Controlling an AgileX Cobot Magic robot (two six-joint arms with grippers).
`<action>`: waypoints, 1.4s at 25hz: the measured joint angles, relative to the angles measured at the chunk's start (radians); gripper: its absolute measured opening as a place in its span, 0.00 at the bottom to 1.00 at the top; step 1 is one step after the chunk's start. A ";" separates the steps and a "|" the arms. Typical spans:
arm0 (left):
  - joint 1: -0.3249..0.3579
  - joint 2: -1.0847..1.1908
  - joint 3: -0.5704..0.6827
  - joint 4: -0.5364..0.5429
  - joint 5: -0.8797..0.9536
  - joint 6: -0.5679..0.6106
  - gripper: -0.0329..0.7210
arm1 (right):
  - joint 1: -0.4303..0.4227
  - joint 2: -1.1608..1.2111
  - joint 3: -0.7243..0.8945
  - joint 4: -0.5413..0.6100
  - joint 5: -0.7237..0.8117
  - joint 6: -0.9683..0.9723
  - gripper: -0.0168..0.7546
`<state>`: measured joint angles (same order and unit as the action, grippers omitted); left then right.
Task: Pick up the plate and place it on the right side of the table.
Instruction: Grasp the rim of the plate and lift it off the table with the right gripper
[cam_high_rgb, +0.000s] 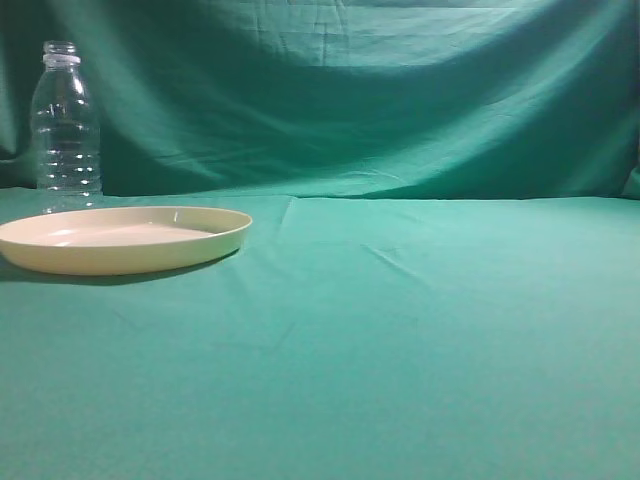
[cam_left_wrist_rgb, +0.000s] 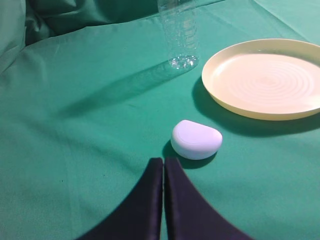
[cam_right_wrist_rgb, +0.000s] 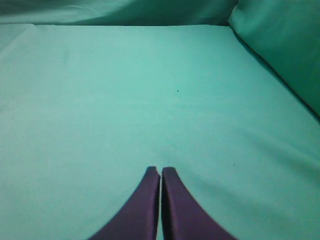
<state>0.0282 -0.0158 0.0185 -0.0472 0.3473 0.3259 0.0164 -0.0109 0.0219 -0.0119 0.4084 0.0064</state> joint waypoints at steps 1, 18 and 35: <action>0.000 0.000 0.000 0.000 0.000 0.000 0.04 | 0.000 0.000 0.000 0.000 0.000 0.000 0.02; 0.000 0.000 0.000 0.000 0.000 0.000 0.04 | 0.000 0.000 0.000 0.000 0.000 0.002 0.02; 0.000 0.000 0.000 0.000 0.000 0.000 0.04 | 0.000 0.000 0.007 0.000 -0.640 0.201 0.02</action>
<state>0.0282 -0.0158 0.0185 -0.0472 0.3473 0.3259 0.0164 -0.0109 0.0287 -0.0119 -0.2321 0.2071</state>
